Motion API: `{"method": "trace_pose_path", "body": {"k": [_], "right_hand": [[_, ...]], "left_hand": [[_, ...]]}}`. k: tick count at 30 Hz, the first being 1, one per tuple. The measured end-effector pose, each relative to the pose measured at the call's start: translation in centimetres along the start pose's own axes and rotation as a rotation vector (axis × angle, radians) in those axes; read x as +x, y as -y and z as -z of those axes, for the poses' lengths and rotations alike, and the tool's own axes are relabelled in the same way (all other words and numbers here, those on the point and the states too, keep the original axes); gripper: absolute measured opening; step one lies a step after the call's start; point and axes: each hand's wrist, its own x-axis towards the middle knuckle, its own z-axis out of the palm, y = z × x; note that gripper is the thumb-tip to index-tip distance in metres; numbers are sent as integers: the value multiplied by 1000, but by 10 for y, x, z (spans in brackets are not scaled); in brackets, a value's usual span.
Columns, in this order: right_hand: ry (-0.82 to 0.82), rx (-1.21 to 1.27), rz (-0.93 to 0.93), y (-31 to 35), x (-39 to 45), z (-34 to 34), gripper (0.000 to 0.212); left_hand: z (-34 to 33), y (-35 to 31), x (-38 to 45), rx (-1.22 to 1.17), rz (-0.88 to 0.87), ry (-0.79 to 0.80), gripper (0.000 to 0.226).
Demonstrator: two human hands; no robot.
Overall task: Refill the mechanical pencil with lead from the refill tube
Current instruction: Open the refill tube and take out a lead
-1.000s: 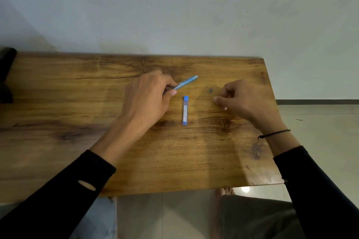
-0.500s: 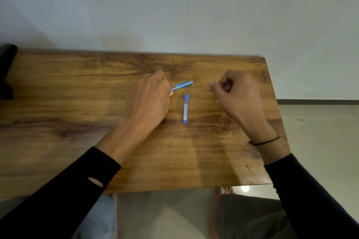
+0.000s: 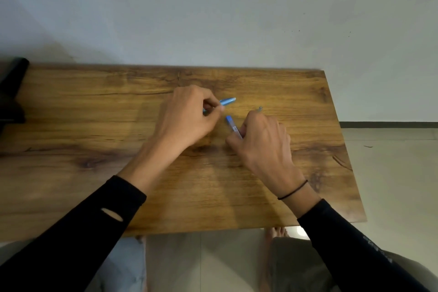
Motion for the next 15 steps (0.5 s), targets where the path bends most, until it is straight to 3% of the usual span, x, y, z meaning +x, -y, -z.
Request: {"method": "trace_pose_path", "body": {"k": [7, 15], "right_hand": [[-103, -11, 91, 8, -5, 1, 22], [-113, -15, 122, 8, -3, -2, 25]], "left_hand": [[-5, 3, 6, -408, 156, 149, 13], [-4, -1, 3, -538, 201, 107, 6]]}}
